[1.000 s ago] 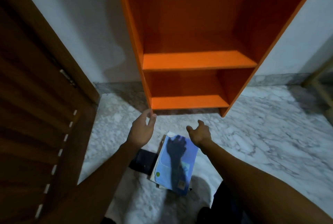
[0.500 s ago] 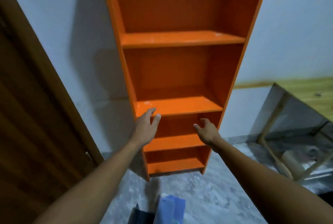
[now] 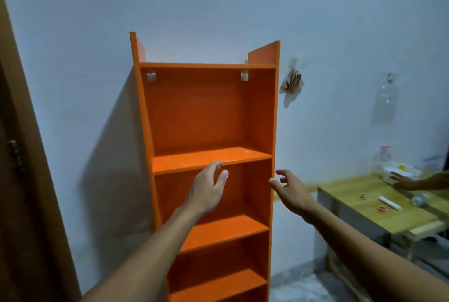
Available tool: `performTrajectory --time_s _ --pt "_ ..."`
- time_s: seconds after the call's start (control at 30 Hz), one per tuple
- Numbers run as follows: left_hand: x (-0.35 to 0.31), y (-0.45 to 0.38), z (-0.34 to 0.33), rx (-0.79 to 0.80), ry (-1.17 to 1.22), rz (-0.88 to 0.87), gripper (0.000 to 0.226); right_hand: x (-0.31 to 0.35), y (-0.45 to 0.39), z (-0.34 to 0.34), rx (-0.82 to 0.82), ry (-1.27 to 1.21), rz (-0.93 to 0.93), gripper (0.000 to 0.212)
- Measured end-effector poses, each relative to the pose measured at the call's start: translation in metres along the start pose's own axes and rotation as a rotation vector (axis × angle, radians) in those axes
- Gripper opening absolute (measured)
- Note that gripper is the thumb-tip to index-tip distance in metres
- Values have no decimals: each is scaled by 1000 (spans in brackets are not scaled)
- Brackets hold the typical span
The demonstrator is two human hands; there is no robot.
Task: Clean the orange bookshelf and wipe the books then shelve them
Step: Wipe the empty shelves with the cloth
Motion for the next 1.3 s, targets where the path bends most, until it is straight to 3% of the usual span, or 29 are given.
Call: performTrajectory --time_s 0.37,0.67,0.93,1.1,1.3 --pt "-56 -98 -32 -9 -23 -201 41 19 -80 87 -179 -110 68 49" --pt "-88 -261 -121 -38 -9 -363 41 34 -276 171 -260 -344 159 43" --pt "-86 -477 -230 -223 299 -171 36 61 -480 222 -239 -470 184 36" --pt "-42 -575 -255 -276 158 -80 43 83 -571 217 -196 -452 250 44" --pt "-3 -654 -270 -29 -302 -199 52 109 -631 207 -154 -385 385 54"
Point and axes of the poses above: each hand's wrist, its own y-axis away from the middle knuckle, its own z-axis out of the back of the hand, x = y × z, the point moved 7 cm from there along -y, towards the middle knuckle, and after that the axes turned 15 degrees about -z, right-handed, at the moved point
